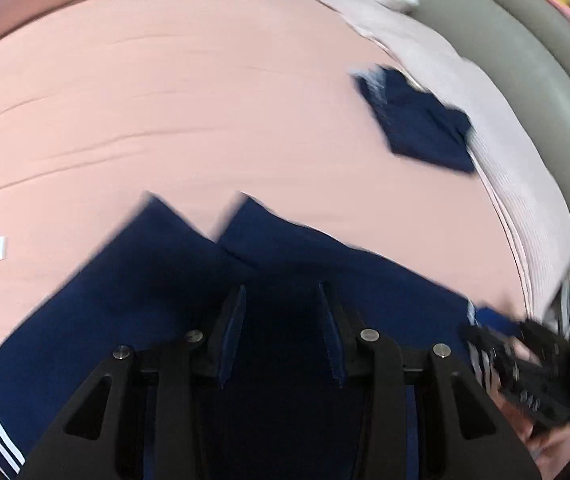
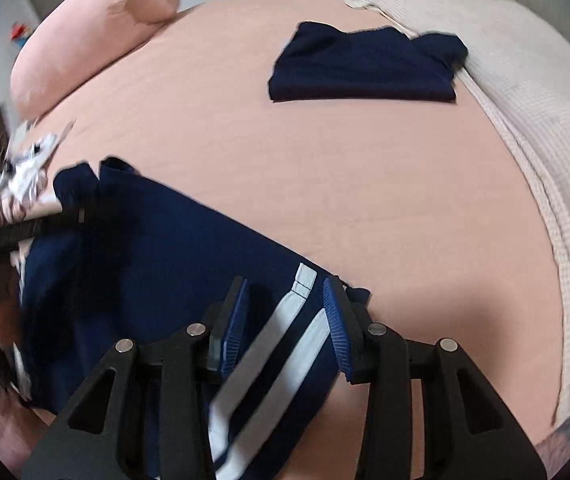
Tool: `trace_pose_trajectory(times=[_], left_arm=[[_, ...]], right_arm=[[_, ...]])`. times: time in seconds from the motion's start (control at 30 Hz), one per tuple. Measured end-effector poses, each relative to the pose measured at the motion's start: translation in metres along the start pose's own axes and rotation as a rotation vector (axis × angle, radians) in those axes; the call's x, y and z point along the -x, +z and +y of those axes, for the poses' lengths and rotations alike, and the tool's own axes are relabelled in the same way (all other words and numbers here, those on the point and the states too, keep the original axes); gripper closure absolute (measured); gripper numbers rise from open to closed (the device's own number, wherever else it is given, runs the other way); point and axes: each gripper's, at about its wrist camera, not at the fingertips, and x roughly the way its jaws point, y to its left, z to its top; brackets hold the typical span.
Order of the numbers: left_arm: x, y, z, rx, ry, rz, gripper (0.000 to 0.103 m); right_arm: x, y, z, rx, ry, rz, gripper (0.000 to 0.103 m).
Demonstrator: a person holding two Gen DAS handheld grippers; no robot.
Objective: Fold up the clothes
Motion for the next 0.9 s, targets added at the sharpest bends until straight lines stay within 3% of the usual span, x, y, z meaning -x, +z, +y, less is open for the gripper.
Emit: trace_pose_trajectory(times=[0.07,0.23,0.3,0.37,0.47,0.6,0.73,0.9], left_arm=[[-0.002,0.006,0.015,0.049,-0.034,-0.002,0.085],[0.003,0.011,0.013,-0.018,-0.137,-0.024,0.085],[0.004,0.013,0.003,-0.067,-0.183,-0.020,0.085],[-0.003,0.016,-0.005,-0.103,-0.156,-0.013,0.085],[-0.017,0.021,-0.002,-0.105,-0.017,0.007,0.086],[-0.008,0.020,0.002,-0.067,0.020,-0.022,0.086],[-0.001,0.010,-0.014,-0.139,-0.053,-0.013,0.085],[0.005,-0.016,-0.040,-0.258,-0.067,0.018,0.084]], right_arm=[[0.001,-0.002,-0.008,-0.042,-0.038,0.023,0.067],[0.017,0.009,-0.015,-0.092,0.029,-0.020,0.066],[0.021,0.015,-0.011,-0.071,0.011,-0.050,0.064],[0.013,0.017,-0.013,-0.073,-0.006,-0.033,0.064],[0.001,0.007,-0.032,-0.146,-0.021,0.008,0.067],[0.017,-0.008,-0.055,-0.209,-0.064,-0.035,0.065],[0.031,-0.012,-0.059,-0.235,0.016,-0.082,0.064],[0.042,-0.028,-0.030,-0.214,0.071,-0.115,0.064]])
